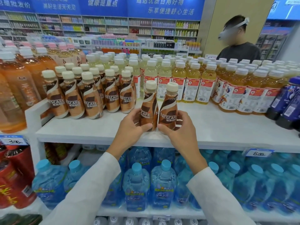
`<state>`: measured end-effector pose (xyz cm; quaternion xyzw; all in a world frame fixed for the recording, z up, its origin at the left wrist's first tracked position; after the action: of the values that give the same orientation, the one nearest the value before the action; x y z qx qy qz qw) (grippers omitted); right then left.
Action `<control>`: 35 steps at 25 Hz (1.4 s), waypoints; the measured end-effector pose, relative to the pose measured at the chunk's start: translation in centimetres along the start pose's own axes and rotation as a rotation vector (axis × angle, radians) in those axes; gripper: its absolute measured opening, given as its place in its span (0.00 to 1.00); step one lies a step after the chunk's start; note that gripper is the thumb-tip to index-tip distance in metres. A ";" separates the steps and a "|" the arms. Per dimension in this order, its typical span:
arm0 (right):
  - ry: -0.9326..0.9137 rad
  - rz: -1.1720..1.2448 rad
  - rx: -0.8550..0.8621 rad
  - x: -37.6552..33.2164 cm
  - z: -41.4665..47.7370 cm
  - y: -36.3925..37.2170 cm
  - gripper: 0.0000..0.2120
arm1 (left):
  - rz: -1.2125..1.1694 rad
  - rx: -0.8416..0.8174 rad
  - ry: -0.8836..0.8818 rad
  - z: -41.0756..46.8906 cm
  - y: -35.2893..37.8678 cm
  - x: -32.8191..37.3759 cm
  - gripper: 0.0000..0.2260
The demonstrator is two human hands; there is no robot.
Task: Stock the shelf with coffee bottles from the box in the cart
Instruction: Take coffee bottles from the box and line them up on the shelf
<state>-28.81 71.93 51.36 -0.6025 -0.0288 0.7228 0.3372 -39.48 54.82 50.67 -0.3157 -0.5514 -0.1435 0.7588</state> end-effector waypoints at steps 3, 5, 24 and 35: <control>0.019 0.055 -0.091 0.3 0.5 0.1 0.28 | 0.036 0.067 -0.014 -0.6 -0.2 0.4 0.28; 0.024 0.083 -0.180 0.3 1.0 0.3 0.30 | 0.056 0.097 -0.013 -0.9 -0.2 0.6 0.30; -0.015 0.100 -0.073 -0.1 0.3 -0.2 0.31 | 0.093 0.162 0.049 -1.6 -0.3 1.4 0.28; 0.005 0.118 -0.026 -0.4 -0.3 0.2 0.29 | 0.145 0.296 0.034 -3.2 -1.0 1.0 0.28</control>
<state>-28.63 71.50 51.54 -0.6092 -0.0020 0.7396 0.2861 -37.31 52.20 51.31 -0.2369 -0.5292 -0.0107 0.8147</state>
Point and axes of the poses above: each hand's wrist, its own z-axis towards the middle knuckle, its own y-axis out of the palm, x = y × z, the point moved 9 cm from there along z, towards the middle knuckle, and after that the axes turned 15 degrees about -x, right-handed, at the moved point
